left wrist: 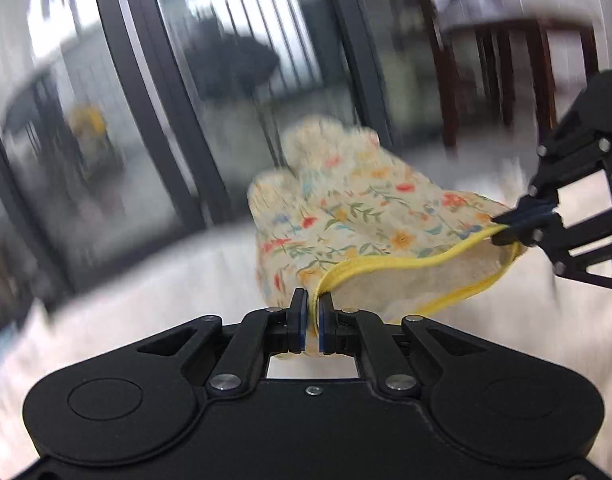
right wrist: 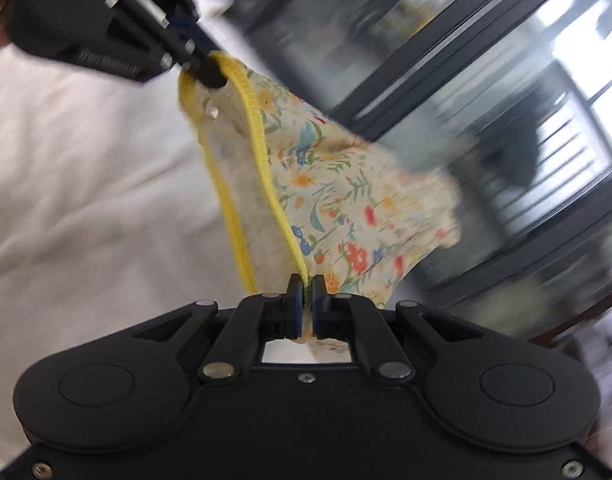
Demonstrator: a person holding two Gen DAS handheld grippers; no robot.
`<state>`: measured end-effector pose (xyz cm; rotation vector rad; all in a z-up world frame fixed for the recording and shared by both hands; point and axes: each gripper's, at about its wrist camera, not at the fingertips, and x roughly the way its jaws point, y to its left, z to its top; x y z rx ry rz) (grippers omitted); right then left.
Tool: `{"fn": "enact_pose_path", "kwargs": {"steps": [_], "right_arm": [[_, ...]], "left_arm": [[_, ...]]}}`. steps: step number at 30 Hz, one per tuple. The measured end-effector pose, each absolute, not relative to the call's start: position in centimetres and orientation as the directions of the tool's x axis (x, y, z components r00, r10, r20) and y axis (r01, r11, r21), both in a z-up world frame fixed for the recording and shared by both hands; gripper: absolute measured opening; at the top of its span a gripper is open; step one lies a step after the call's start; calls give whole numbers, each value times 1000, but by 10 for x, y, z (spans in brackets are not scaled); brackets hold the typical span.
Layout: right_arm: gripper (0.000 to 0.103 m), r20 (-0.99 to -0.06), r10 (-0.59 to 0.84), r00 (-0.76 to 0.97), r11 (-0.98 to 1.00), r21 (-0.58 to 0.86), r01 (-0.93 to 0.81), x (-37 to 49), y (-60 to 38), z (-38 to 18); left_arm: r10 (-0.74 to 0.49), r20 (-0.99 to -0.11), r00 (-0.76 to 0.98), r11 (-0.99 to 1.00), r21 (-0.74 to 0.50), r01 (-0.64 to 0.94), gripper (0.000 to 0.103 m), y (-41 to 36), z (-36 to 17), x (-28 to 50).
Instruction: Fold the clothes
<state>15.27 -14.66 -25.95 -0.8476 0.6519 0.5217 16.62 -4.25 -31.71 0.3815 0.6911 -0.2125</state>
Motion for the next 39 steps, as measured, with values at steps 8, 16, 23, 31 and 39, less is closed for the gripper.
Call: {"fn": "enact_pose_path", "kwargs": {"steps": [8, 16, 23, 31, 39], "right_arm": [[12, -796, 162, 583, 540, -424, -728, 95, -127, -368], [43, -832, 127, 540, 693, -315, -649, 99, -140, -356], [43, -864, 136, 484, 757, -225, -613, 126, -141, -386], [10, -834, 149, 531, 837, -180, -517, 130, -162, -370], [25, -867, 136, 480, 831, -164, -532, 124, -160, -377]], "left_arm": [[-4, -852, 524, 944, 170, 284, 6, -14, -396, 122], [-13, -760, 650, 840, 345, 419, 6, -37, -382, 127], [24, -770, 638, 669, 487, 562, 8, -78, -421, 168], [89, -769, 633, 633, 534, 560, 9, -74, -439, 169], [123, -729, 674, 643, 576, 505, 15, -76, -447, 155]]}}
